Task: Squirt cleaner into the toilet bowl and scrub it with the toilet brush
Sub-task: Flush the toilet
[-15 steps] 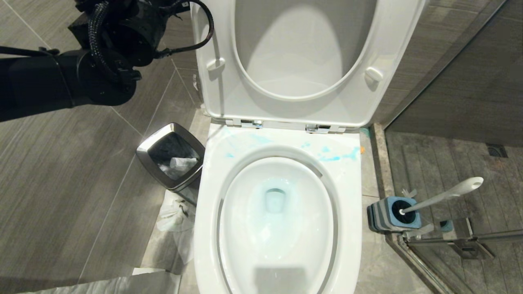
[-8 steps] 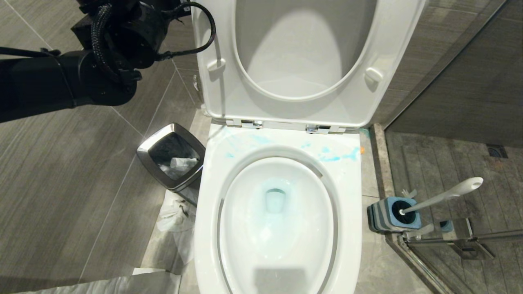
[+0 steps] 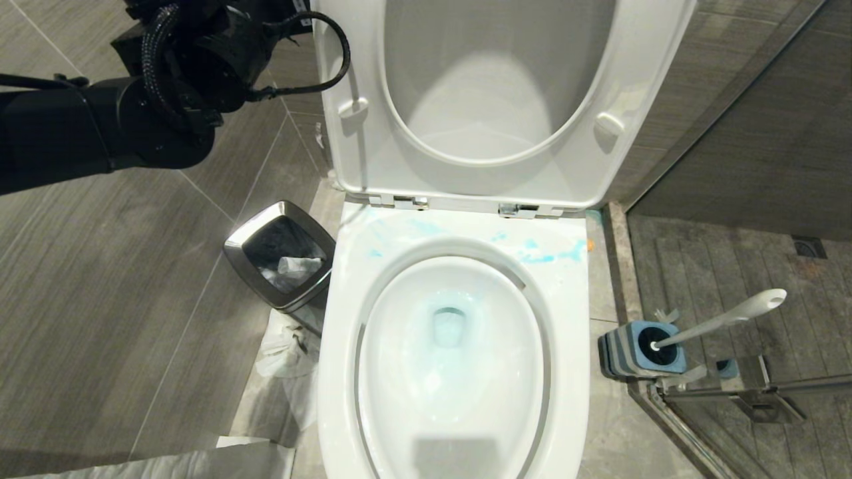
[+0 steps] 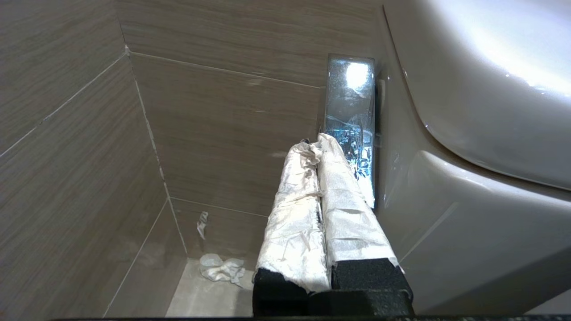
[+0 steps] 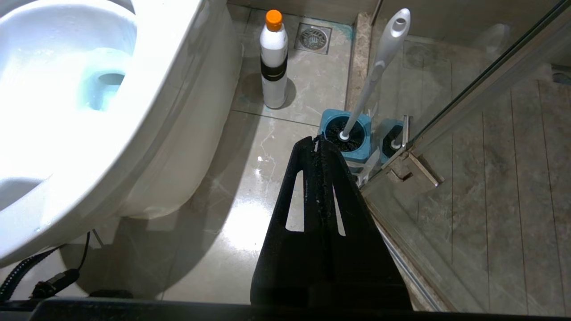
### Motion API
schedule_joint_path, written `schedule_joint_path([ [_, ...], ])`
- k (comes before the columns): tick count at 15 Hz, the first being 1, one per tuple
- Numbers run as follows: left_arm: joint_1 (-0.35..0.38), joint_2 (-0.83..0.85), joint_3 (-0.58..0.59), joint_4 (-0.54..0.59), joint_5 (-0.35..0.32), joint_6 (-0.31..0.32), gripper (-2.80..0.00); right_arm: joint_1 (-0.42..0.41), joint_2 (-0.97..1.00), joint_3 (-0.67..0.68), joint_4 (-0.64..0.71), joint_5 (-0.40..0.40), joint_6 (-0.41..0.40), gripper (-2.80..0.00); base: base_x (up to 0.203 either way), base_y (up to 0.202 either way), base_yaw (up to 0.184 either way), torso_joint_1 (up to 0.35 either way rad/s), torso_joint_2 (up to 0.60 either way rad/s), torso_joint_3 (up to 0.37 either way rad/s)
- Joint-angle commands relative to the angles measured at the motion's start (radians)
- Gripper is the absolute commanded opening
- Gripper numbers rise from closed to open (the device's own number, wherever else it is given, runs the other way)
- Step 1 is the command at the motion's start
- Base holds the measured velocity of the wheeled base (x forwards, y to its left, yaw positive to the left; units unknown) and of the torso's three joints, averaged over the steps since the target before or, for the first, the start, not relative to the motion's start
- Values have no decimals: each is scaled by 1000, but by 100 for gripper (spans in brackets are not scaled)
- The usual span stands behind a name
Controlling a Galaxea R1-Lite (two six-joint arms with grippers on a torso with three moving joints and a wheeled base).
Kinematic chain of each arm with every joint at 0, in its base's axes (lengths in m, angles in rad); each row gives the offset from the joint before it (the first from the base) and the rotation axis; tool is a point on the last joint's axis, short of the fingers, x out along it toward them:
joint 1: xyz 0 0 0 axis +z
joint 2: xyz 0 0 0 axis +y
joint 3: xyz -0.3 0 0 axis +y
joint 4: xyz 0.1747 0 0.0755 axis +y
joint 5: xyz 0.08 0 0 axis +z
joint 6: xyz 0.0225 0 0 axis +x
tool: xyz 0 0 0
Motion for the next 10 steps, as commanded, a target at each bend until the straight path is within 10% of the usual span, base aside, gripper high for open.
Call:
schedule_joint_path([
  [1, 0, 17, 0, 2, 1, 1, -280, 0, 1, 25, -1, 0, 0, -280, 0, 0, 0, 0, 0, 0],
  [10, 0, 23, -1, 51, -26, -1, -280, 0, 1, 25, -1, 0, 0, -280, 0, 0, 0, 0, 0, 0],
])
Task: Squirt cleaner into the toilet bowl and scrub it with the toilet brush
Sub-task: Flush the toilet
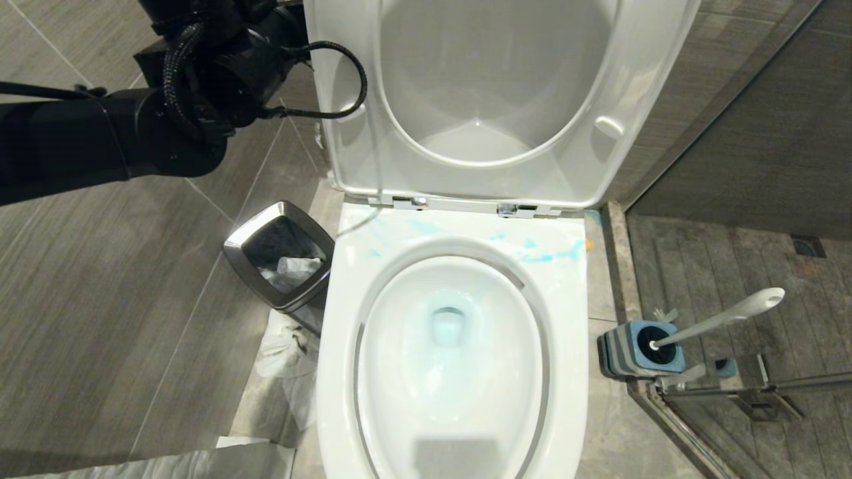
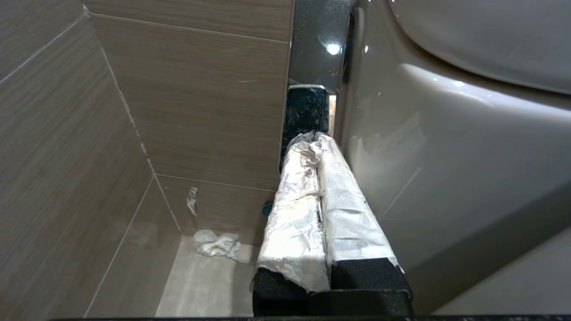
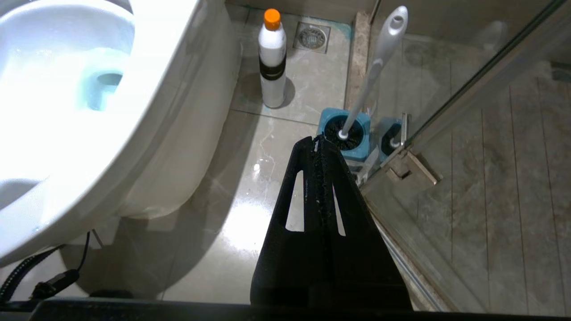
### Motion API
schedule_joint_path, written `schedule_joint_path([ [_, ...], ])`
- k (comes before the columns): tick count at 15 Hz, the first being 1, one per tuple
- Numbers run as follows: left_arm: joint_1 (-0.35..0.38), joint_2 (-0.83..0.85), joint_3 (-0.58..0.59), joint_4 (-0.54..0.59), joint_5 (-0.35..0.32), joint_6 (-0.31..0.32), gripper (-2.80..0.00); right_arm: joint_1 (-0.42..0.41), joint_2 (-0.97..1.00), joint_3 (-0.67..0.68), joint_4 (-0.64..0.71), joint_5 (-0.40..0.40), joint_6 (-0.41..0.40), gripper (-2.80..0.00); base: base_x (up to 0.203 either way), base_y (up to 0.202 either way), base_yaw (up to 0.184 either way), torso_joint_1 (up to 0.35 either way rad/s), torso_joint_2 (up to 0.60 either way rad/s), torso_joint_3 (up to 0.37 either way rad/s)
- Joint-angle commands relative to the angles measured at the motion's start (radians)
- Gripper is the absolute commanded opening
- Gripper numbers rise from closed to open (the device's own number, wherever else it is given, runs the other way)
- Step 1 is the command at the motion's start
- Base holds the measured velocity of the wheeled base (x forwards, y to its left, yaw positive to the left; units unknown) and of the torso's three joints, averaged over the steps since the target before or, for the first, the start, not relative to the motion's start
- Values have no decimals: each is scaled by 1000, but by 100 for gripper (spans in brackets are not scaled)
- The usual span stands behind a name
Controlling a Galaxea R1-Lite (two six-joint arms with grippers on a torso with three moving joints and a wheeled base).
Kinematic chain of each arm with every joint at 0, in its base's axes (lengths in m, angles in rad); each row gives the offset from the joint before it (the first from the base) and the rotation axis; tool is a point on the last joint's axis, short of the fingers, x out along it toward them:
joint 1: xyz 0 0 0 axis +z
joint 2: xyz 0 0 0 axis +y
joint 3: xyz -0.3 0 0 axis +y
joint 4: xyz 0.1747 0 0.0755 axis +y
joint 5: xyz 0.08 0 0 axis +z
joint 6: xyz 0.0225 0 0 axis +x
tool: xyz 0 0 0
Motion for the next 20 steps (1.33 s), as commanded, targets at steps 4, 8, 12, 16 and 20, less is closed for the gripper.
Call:
schedule_joint_path([
  [4, 2, 5, -2, -12, 1, 1, -280, 0, 1, 25, -2, 0, 0, -280, 0, 0, 0, 0, 0, 0],
  [8, 5, -6, -2, -18, 3, 6, -280, 0, 1, 25, -2, 0, 0, -280, 0, 0, 0, 0, 0, 0],
  [12, 7, -35, -2, -42, 10, 15, -280, 0, 1, 25, -2, 0, 0, -280, 0, 0, 0, 0, 0, 0],
  [16, 7, -70, -2, -51, 10, 41, -280, 0, 1, 25, -2, 0, 0, -280, 0, 0, 0, 0, 0, 0],
  [20, 5, -108, -2, -94, 12, 66, -280, 0, 1, 25, -2, 0, 0, -280, 0, 0, 0, 0, 0, 0],
])
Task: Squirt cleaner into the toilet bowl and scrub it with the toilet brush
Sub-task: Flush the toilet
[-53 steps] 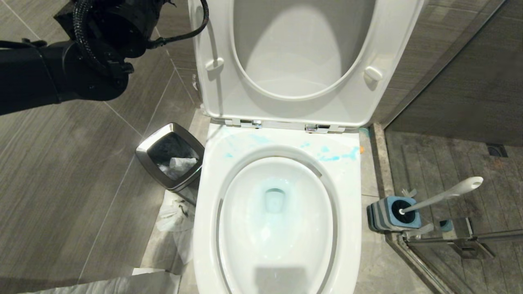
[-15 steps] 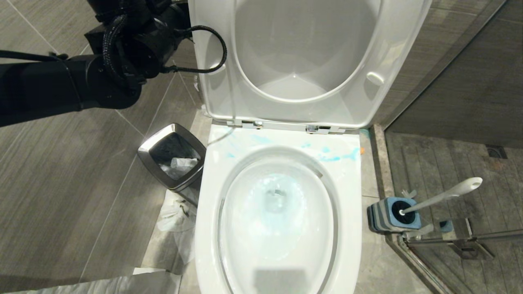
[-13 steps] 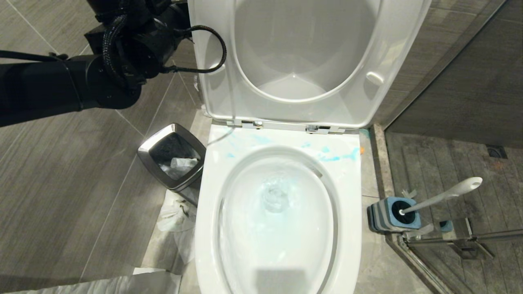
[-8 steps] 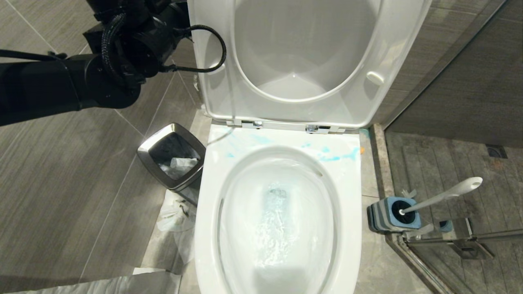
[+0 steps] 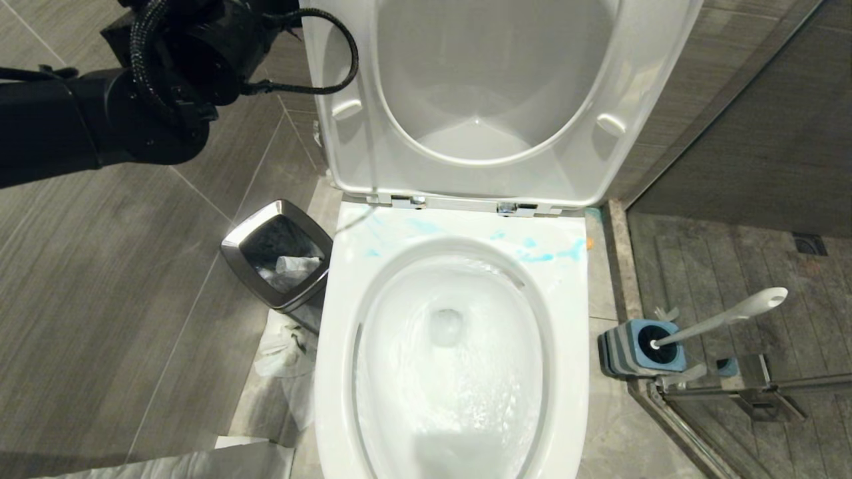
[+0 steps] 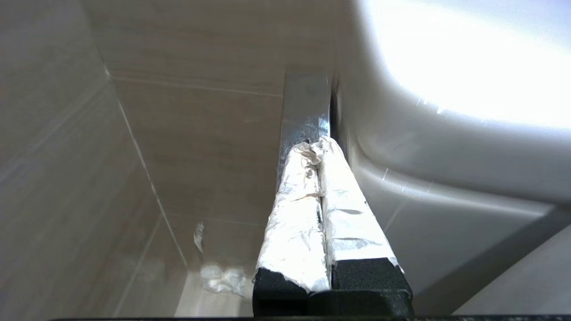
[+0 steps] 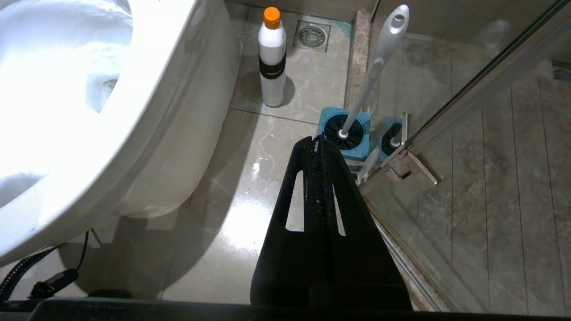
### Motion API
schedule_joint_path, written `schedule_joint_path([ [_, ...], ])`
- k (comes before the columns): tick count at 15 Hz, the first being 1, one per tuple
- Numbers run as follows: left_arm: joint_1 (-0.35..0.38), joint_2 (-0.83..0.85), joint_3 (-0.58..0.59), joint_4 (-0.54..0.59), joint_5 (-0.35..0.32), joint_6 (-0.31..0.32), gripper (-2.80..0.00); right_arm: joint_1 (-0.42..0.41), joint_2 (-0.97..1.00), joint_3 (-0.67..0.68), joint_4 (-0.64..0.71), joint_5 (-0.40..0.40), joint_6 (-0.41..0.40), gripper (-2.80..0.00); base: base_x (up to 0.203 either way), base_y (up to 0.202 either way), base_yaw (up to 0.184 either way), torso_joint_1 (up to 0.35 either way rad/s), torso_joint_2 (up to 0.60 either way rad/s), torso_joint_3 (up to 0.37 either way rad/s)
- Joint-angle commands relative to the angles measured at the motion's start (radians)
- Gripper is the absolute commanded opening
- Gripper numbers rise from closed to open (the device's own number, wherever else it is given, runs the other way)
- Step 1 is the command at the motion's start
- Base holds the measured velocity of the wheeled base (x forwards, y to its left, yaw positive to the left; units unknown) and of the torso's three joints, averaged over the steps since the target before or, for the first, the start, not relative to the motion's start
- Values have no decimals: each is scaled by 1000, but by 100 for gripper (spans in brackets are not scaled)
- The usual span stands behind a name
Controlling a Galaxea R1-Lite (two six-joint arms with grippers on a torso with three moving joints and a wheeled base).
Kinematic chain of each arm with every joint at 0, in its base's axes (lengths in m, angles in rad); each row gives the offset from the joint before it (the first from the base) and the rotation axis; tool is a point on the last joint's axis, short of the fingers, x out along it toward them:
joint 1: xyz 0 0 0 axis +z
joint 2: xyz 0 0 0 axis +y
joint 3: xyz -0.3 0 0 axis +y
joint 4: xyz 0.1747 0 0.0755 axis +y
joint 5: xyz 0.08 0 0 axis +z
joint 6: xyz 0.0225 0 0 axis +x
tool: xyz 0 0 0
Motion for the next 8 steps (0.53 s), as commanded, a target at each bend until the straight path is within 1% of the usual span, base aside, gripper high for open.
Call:
schedule_joint_path([
  [1, 1, -41, 3, -26, 7, 15, -280, 0, 1, 25, -1, 0, 0, -280, 0, 0, 0, 0, 0, 0],
  [5, 2, -73, 3, -31, 7, 34, -280, 0, 1, 25, -1, 0, 0, -280, 0, 0, 0, 0, 0, 0],
  [8, 2, -94, 12, -36, 7, 34, -280, 0, 1, 25, -1, 0, 0, -280, 0, 0, 0, 0, 0, 0],
])
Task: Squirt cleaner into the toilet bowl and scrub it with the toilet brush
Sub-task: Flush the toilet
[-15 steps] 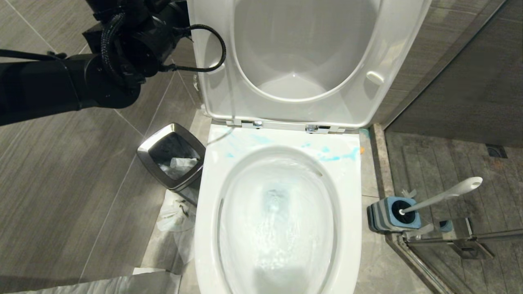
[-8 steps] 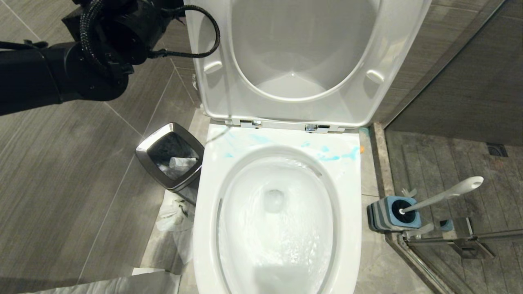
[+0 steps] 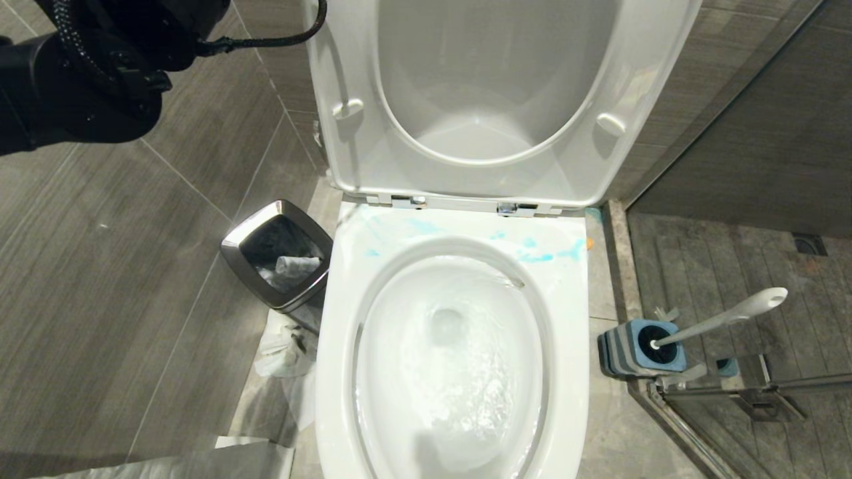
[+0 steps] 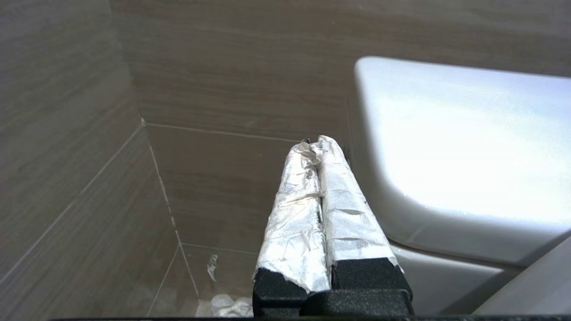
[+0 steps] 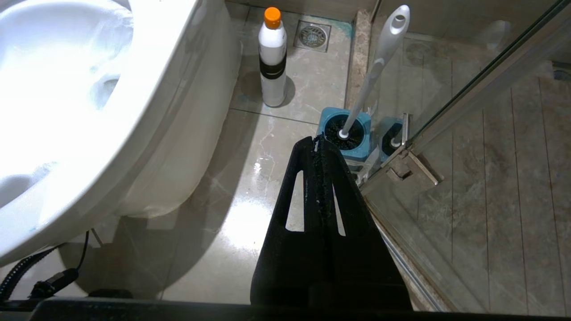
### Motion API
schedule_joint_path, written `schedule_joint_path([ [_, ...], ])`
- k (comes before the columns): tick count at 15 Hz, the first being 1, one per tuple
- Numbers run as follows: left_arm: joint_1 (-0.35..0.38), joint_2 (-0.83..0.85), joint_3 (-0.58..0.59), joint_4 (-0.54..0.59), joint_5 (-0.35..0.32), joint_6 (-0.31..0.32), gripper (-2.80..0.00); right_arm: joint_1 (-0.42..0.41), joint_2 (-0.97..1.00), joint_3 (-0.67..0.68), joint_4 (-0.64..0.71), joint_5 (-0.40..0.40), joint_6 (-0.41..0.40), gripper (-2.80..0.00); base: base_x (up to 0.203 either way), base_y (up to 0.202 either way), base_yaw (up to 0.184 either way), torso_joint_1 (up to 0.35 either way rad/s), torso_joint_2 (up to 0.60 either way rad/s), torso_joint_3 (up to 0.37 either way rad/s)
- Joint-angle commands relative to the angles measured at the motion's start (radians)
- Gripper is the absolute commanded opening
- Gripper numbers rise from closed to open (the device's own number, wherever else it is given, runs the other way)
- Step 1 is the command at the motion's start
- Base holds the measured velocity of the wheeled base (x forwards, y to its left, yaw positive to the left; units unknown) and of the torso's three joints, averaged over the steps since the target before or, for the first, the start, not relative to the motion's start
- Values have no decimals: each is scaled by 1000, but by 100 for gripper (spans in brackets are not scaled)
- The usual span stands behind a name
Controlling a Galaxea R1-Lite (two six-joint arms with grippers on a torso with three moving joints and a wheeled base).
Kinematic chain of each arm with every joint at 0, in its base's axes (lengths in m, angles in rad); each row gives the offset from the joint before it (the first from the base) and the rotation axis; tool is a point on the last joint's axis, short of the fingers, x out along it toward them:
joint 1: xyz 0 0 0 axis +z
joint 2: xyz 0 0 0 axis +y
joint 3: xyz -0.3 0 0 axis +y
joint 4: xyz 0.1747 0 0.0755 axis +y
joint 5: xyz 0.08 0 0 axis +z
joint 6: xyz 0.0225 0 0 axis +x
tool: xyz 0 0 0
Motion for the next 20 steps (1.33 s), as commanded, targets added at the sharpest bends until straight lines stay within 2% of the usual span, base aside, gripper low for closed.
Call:
schedule_joint_path([
  [1, 0, -28, 4, -10, 2, 1, -280, 0, 1, 25, -1, 0, 0, -280, 0, 0, 0, 0, 0, 0],
  [8, 0, -98, 4, -3, 3, 0, -280, 0, 1, 25, -1, 0, 0, -280, 0, 0, 0, 0, 0, 0],
  [13, -4, -196, 56, 79, 7, -7, -280, 0, 1, 25, -1, 0, 0, -280, 0, 0, 0, 0, 0, 0],
  [15, -2, -207, 56, 87, -67, -45, -280, 0, 1, 25, -1, 0, 0, -280, 0, 0, 0, 0, 0, 0],
  [17, 38, -203, 42, 90, -159, -73, -280, 0, 1, 25, -1, 0, 0, -280, 0, 0, 0, 0, 0, 0],
  [20, 138, -196, 23, 93, -363, -213, -280, 0, 1, 25, -1, 0, 0, -280, 0, 0, 0, 0, 0, 0],
])
